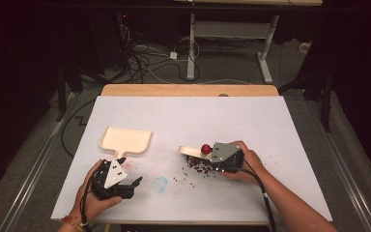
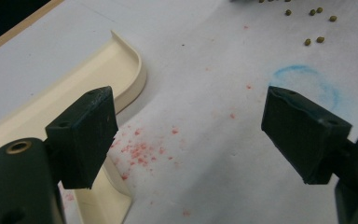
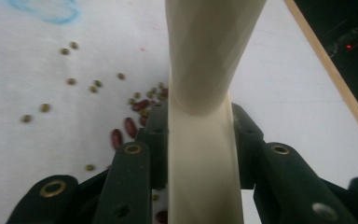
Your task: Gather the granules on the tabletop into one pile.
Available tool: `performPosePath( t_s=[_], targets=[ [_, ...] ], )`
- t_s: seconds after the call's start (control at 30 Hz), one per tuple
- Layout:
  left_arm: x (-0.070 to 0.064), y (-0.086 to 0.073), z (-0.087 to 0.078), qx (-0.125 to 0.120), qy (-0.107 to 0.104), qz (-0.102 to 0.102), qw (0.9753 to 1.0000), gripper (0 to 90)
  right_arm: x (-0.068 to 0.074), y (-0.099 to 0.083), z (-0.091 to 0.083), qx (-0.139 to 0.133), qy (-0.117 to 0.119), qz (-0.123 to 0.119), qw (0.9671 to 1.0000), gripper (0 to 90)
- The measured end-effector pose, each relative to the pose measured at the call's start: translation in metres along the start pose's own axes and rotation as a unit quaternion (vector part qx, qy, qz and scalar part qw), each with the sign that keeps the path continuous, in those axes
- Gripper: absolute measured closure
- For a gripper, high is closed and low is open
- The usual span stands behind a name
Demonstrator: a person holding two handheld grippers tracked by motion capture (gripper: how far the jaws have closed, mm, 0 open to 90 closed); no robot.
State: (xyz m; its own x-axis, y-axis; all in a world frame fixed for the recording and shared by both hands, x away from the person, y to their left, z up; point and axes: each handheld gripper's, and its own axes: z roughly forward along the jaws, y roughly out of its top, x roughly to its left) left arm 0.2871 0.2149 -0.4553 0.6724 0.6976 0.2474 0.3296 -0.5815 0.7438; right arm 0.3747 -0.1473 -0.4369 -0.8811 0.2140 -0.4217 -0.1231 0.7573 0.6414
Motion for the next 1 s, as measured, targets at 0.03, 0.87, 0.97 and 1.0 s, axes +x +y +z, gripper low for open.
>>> performPosePath(
  t_s=[0.03, 0.87, 0.97, 1.0],
  targets=[
    [0.000, 0.000, 0.000, -0.001, -0.001, 0.000, 1.0000, 17.7, 0.002, 0.001, -0.001, -0.003, -0.002, 0.004, 1.0000, 67.5],
    [0.002, -0.001, -0.006, -0.004, 0.011, -0.009, 0.9999, 17.6, 0.017, 0.043, -0.054, -0.098, 0.064, 0.152, 0.9815, 67.6],
    [0.003, -0.001, -0.006, -0.004, 0.013, -0.009, 0.9999, 17.6, 0.038, 0.052, -0.036, -0.075, 0.112, 0.203, 0.9698, 67.6],
    [0.003, -0.002, -0.006, -0.003, 0.014, -0.008, 0.9999, 17.6, 0.038, 0.052, -0.036, -0.075, 0.112, 0.203, 0.9698, 67.6]
  ],
)
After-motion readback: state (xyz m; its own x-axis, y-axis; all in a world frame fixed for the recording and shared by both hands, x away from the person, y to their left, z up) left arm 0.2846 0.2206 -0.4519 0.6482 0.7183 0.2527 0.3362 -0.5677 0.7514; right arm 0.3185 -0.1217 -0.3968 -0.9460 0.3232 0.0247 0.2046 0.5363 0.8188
